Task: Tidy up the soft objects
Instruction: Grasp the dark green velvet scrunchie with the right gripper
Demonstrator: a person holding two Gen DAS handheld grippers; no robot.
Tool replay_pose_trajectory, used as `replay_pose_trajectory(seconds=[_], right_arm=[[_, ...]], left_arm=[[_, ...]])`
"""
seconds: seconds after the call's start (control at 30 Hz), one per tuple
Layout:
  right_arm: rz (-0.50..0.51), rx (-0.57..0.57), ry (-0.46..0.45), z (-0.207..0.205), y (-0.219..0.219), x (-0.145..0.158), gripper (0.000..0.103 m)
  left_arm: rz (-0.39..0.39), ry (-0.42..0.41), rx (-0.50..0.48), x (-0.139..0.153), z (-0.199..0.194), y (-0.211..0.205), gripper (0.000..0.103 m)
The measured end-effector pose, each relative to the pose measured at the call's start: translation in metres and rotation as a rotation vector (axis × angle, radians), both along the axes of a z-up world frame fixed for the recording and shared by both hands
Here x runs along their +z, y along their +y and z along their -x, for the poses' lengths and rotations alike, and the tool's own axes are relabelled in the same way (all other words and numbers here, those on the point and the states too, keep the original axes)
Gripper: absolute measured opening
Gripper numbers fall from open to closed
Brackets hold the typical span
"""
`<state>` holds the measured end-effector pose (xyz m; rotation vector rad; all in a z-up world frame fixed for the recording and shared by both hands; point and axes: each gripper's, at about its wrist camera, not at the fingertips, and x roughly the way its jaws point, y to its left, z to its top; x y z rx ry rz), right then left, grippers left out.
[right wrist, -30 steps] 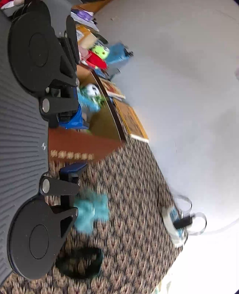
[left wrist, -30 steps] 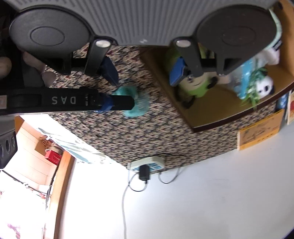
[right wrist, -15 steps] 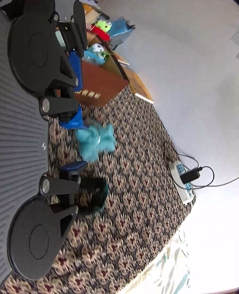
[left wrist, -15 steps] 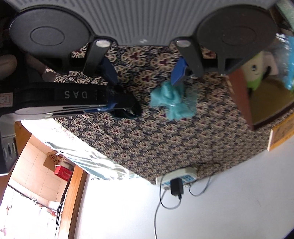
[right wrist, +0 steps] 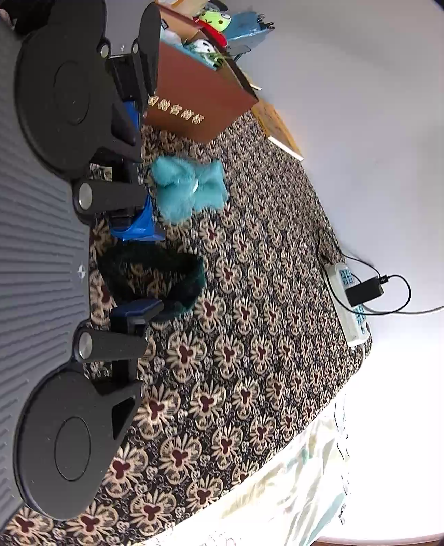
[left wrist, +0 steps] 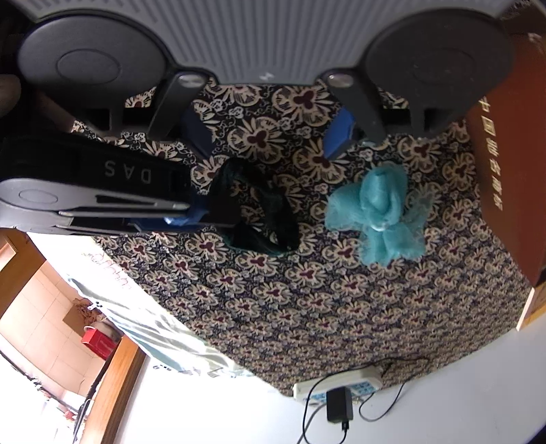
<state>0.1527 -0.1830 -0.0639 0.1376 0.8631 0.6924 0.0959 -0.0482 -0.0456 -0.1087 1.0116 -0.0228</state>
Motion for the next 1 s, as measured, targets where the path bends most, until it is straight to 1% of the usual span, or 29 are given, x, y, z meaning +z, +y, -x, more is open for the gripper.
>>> replay_pose_trajectory(seconds=[0.03,0.07,0.1,0.13,0.3,0.47,0.53,0.7,0.77,0.83,0.87,0.9,0.97,1.0], right_arm=[[0.002,-0.007,-0.002,-0.002,-0.001,-0.002,0.02],[0.003,-0.015,-0.002,-0.005,-0.003,-0.004,0.02],[0.001,-0.021,0.002,-0.007,-0.004,-0.006,0.02],[0.0,-0.026,0.007,-0.01,-0.005,-0.007,0.02],[0.014,-0.011,-0.02,-0.017,-0.004,-0.012,0.02],[-0.041,-0.009,0.032,-0.031,-0.006,-0.019,0.021],[-0.048,-0.005,0.036,-0.034,-0.004,-0.021,0.021],[-0.067,0.011,0.053,-0.043,-0.002,-0.029,0.021],[-0.09,0.022,0.071,-0.047,-0.004,-0.032,0.021],[-0.085,0.032,0.078,-0.049,-0.003,-0.033,0.021],[-0.079,0.042,0.074,-0.049,-0.003,-0.033,0.02],[-0.075,0.051,0.069,-0.049,-0.002,-0.033,0.019],[-0.073,0.065,0.069,-0.049,-0.001,-0.033,0.017],[-0.077,0.073,0.073,-0.049,-0.001,-0.034,0.016]], left_arm=[[0.002,0.008,0.006,-0.002,-0.002,-0.001,0.08],[0.003,0.013,0.012,-0.003,-0.003,-0.001,0.085],[0.004,0.015,0.017,-0.004,-0.004,-0.002,0.094],[0.004,0.01,0.022,-0.005,-0.003,-0.003,0.095],[-0.002,-0.002,0.016,-0.006,-0.007,-0.007,0.095],[0.07,-0.027,0.001,-0.007,-0.014,-0.004,0.095],[0.092,-0.042,-0.01,-0.009,-0.019,-0.003,0.095],[0.102,-0.066,-0.026,-0.014,-0.031,-0.007,0.095],[0.105,-0.074,-0.035,-0.015,-0.035,-0.008,0.093],[0.102,-0.073,-0.042,-0.018,-0.039,-0.007,0.085],[0.111,-0.061,-0.05,-0.021,-0.041,-0.007,0.071],[0.12,-0.049,-0.053,-0.023,-0.044,-0.006,0.06],[0.133,-0.024,-0.052,-0.029,-0.048,-0.005,0.057],[0.135,-0.028,-0.046,-0.031,-0.049,-0.005,0.056]])
